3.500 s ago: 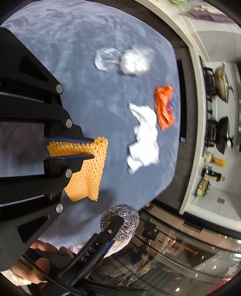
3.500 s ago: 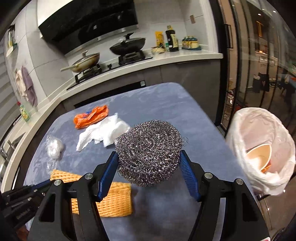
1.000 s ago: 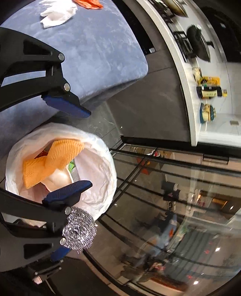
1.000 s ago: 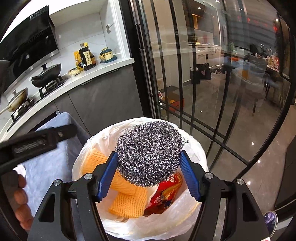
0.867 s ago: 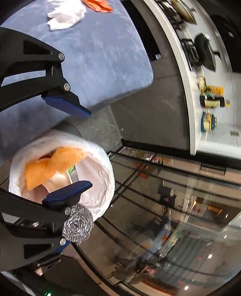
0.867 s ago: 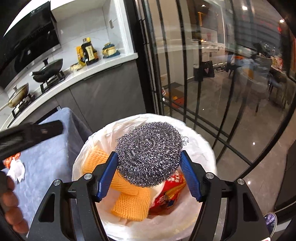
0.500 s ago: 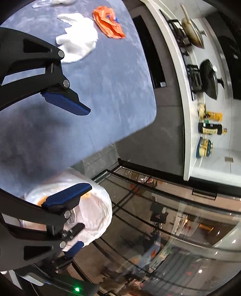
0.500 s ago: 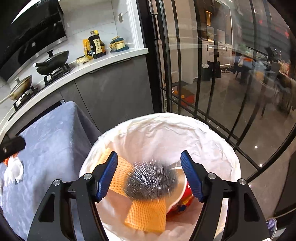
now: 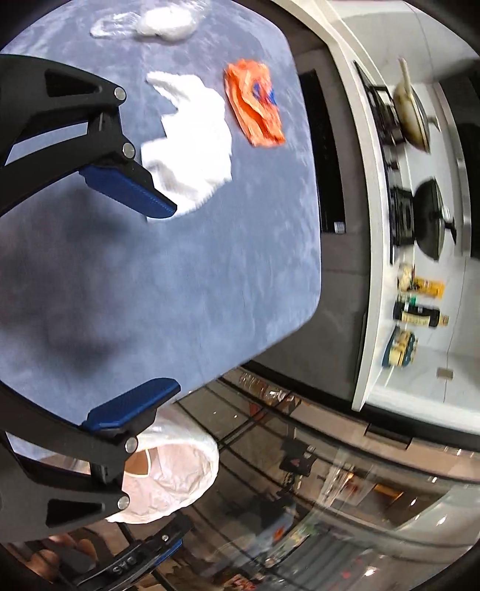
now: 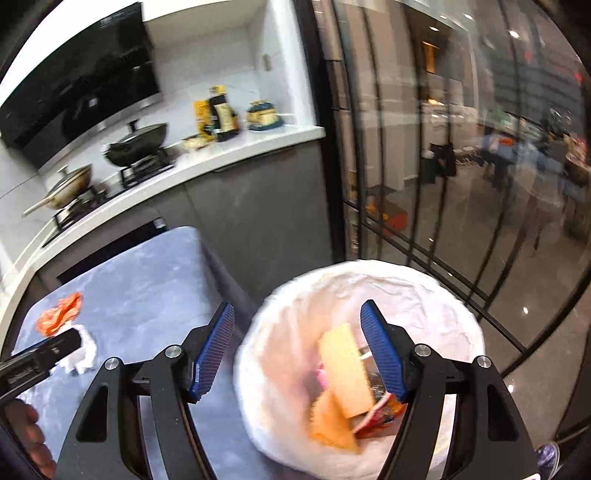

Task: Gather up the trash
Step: 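Return to the table and grasp the white paper towel with both tools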

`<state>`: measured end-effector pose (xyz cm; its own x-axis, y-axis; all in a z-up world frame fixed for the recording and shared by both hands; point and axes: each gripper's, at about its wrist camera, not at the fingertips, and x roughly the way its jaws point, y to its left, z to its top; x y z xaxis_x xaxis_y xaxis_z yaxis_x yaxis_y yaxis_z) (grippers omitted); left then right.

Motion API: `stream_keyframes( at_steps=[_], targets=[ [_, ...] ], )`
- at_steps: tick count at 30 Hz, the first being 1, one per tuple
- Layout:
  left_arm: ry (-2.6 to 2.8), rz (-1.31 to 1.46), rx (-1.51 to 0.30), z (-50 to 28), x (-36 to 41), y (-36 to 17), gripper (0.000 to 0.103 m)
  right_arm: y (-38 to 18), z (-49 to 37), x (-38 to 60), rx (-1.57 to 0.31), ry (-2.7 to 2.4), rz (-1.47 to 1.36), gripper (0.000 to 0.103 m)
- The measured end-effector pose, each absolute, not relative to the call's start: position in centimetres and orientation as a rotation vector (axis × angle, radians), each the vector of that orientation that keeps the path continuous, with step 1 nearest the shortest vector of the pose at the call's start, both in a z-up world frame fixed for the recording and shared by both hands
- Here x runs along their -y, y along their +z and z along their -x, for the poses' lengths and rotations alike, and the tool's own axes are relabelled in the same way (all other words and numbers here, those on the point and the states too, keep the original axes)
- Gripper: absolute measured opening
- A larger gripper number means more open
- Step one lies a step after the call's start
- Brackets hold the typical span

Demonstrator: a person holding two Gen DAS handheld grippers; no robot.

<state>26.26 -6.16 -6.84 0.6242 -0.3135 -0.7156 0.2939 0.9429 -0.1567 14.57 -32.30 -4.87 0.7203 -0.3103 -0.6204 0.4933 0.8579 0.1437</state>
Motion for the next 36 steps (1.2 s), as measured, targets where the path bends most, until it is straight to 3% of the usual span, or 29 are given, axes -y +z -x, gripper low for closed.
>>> stream_keyframes(
  at_steps=[15,26,31,36],
  targets=[
    [-0.13,0.128,-0.842,-27.5,-7.7,-7.9,0.089,-5.7,-21.7,15.7,-0.698,-0.11,-0.225,0.069],
    [-0.079,0.137,-0.867,-30.3,-12.2,-9.5,0.089,-9.2,-27.4,8.9,-0.781,-0.014,-0.204,0.065],
    [-0.078,0.141,-0.876,-31.9,-12.5,-10.2,0.089,-10.5,-29.6,8.0,-0.812,-0.003,-0.213,0.055],
    [-0.097,0.122,-0.891,-33.6,-11.7,-11.2,0.088,-11.7,-30.8,7.8,-0.846,0.008,-0.203,0.03]
  ],
)
